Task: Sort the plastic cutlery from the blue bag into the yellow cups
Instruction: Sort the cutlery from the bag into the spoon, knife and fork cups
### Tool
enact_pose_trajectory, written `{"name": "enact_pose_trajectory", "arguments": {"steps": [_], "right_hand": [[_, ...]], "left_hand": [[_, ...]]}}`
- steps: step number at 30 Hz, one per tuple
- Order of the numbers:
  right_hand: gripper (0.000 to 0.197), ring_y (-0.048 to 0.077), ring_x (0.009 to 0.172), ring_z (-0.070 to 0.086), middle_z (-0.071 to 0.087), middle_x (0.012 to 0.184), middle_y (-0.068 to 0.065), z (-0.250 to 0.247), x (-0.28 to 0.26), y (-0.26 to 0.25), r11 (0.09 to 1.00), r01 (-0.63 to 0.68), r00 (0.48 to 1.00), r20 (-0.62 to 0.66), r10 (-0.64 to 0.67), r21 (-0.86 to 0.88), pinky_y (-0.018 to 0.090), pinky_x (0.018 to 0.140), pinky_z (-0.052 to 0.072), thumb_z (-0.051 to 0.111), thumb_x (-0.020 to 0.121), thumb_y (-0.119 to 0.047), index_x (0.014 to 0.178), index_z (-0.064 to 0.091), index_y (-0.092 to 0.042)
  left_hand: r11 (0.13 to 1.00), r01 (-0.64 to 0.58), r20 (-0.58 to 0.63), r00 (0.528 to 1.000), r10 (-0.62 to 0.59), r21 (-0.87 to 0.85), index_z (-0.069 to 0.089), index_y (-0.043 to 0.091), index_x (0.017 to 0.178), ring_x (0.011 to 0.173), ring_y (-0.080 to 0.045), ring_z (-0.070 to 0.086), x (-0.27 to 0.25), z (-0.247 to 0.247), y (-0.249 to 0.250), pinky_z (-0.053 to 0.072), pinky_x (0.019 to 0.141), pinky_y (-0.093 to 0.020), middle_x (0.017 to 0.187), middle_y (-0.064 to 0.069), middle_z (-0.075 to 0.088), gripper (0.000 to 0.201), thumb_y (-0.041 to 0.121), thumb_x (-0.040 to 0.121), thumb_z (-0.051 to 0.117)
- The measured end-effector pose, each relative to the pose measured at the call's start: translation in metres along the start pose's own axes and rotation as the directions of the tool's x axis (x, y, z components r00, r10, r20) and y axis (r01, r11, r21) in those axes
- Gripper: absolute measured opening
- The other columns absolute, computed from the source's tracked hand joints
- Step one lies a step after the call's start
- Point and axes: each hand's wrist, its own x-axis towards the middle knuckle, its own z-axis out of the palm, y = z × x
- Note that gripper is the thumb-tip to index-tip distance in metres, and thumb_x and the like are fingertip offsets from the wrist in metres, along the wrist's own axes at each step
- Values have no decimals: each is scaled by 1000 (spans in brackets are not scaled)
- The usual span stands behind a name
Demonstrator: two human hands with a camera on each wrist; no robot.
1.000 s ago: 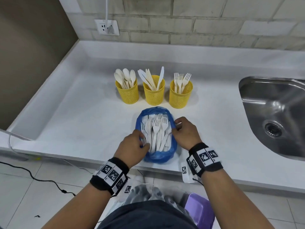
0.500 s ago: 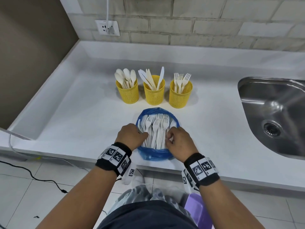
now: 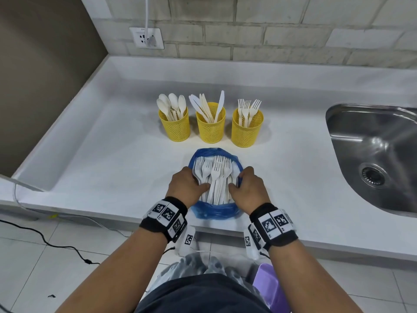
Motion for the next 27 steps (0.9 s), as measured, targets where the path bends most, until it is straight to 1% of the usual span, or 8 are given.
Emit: {"name": "enact_pose_trajectory", "arguments": {"steps": [4,8,12,17,19,22,24,27], "right_hand": [[27,23,85,57,57,90,0,-2,2,0,999,-14,1000,-7,14,32,29,72,40,65,95,-26,105,47,-10],[27,22,90,51,55,101,6,0,3,0,999,34,996,-83,-34,4,29,76,39,67,92,-21,109,51,-7],[26,24,88,57,61,96,7,1,6,-2,999,-16,1000,18,17,-52,27,71,39,67,92,-26,104,55,-6],[34,24,70,58,57,69,4,3,17,-6,993,-49,998,37,53,-107,25,50,33,66,92,-28,67,48,-14],[36,27,75,61,59,75,8,4,19,-7,992,-44,998,35,48,-116,25,54,35,64,93,-31,66,46,-14],[24,33,95,64,66,100,16,6,18,-9,990,-9,1000,6,10,-139,29,72,41,63,95,-30,92,60,-6],[27,33,99,64,66,104,16,7,16,-9,990,8,1000,-14,-10,-138,29,74,41,63,95,-29,102,62,-3],[25,32,87,63,66,92,16,7,16,-9,994,-6,1000,-5,5,-112,29,69,39,61,95,-29,80,55,-9]], "left_hand": [[1000,7,-8,1000,-6,14,56,12,93,72,-12,51,1,0,-1,31,53,-17,77,6,56,31,30,83,79],[1000,20,-22,1000,-20,-1,55,14,96,78,-17,56,1,1,-1,36,56,-22,84,2,61,32,28,80,79],[999,32,-18,999,-31,41,55,12,102,79,-21,58,-1,4,2,40,65,-27,91,-3,64,39,30,77,79],[998,44,-11,999,-43,52,55,12,103,81,-23,59,1,2,7,41,64,-28,92,-2,62,43,32,75,81],[998,49,-11,999,-48,50,56,11,102,80,-22,60,2,2,8,42,63,-28,93,-3,64,43,33,73,79],[997,62,-11,998,-62,41,56,11,102,83,-25,64,3,0,9,43,64,-29,93,-5,66,44,35,72,78],[997,62,-8,998,-62,46,55,11,105,88,-27,65,4,-2,9,45,68,-29,96,-5,65,46,35,74,79],[995,31,-3,1000,-31,90,52,9,114,95,-29,65,2,1,8,48,74,-33,100,-5,64,52,34,77,79]]}}
